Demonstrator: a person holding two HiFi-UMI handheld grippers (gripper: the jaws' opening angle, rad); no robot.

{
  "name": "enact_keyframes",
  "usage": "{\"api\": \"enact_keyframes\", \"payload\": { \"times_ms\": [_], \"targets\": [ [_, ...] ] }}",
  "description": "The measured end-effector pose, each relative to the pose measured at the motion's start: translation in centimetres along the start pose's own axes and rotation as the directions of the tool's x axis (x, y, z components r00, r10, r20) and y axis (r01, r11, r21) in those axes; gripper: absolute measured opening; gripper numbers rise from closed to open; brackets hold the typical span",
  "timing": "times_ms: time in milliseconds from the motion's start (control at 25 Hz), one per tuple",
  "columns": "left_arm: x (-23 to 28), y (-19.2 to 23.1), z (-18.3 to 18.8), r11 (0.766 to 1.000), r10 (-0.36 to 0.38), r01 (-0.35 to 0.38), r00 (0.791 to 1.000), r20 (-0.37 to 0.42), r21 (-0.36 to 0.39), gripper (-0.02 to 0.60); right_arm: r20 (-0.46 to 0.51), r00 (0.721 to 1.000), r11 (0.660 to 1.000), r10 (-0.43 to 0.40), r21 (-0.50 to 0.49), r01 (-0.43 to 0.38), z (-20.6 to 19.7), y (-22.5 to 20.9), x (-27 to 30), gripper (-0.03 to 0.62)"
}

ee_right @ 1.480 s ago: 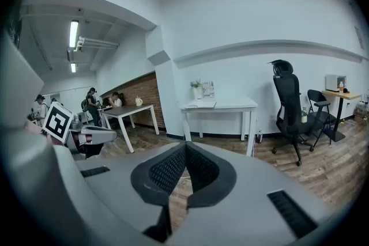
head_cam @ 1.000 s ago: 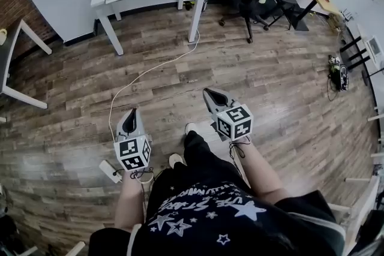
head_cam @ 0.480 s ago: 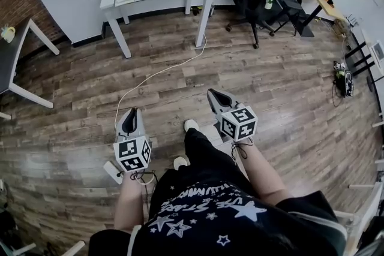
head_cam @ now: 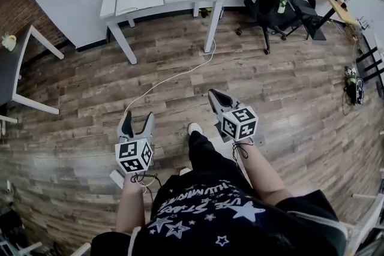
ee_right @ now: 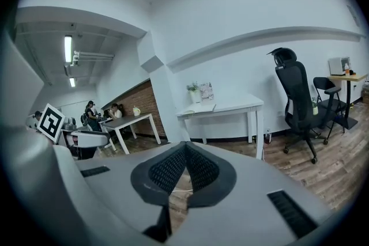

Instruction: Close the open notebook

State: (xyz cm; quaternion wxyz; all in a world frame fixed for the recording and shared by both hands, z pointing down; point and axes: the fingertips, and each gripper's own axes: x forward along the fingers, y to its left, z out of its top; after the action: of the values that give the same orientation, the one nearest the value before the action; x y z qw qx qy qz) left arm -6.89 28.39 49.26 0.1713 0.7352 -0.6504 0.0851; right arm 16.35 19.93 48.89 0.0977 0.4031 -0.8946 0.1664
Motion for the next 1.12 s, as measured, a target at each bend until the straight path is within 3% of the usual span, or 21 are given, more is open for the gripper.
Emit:
{"api": "enact_keyframes", "payload": {
  "times_ms": [440,600,760,1120],
  "targets": [
    [14.3,1.5,8.6,0.996,0.038,-0.034,0.998,0.043,-0.084,0.345,0.027,0.998,0.998,0.064,-0.005,-0.064,8.3,-9.5,12.2,0.005],
    [18.1,2.2,10.8,0.988,0.062,-0.052,0.996,0.066,-0.146,0.345,0.029,0.996,0.996,0.087,-0.006,-0.087,10.1,-12.5,15.5,0.005],
    [20.2,3.0,11.7,0.971,0.089,-0.073,0.994,0.061,-0.227,0.345,0.024,0.993,0.993,0.117,-0.016,-0.117,11.4,-13.9,17.9,0.005],
    [23.5,7.7,12.6,0.942,0.128,-0.107,0.991,0.045,-0.318,0.345,0.004,0.991,0.991,0.131,0.000,-0.131,12.2,-14.8,22.6,0.005]
  ]
}}
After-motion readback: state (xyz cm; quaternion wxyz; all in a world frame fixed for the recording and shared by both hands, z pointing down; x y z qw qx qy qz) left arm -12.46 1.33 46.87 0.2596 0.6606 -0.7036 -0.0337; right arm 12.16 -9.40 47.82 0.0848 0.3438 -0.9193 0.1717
